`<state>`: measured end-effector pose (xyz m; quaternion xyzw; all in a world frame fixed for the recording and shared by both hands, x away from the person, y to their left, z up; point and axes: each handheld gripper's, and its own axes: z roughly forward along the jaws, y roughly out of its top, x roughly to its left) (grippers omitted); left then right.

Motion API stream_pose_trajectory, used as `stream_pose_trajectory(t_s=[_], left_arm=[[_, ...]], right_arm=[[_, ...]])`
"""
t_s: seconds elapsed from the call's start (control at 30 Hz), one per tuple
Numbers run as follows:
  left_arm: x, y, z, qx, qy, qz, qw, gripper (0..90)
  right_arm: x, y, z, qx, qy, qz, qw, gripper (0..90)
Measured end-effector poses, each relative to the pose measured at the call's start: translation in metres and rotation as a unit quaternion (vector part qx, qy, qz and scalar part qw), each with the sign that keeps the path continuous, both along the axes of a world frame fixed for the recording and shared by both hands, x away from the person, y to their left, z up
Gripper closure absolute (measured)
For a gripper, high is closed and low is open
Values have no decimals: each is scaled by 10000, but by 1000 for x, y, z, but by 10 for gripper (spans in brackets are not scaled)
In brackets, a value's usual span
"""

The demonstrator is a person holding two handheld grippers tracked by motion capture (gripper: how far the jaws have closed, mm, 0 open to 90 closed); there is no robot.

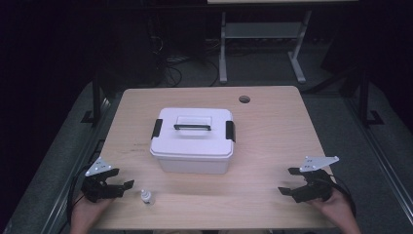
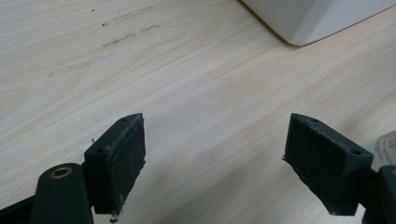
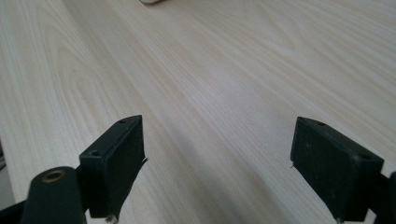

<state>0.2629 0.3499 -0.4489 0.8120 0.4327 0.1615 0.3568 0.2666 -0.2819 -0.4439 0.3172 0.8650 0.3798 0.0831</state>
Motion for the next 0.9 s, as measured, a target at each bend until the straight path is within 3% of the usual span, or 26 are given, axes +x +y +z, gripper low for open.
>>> stream_pose_trajectory(t_s=[0.17,0.23,0.4,0.43,0.57,0.9], left_arm=[[0,-1,-1,14,5,-77,10000,199],[0,2,-3,-23,86,-75,9999,199],[1,6,-4,-73,75,-44,9999,200],[1,9,-3,-82,43,31,10000,208],[0,12,-3,-170,49,31,9998,208],[1,8,-5,-93,109,-25,9999,205]], right_arm=[[2,-5,6,31,-35,17,10000,171],[2,-7,12,-42,52,1,10000,171],[6,-4,21,-208,68,129,9997,172],[9,0,29,-347,57,217,9991,173],[15,8,45,-475,8,407,9980,176],[35,31,86,-807,-106,760,9938,163]])
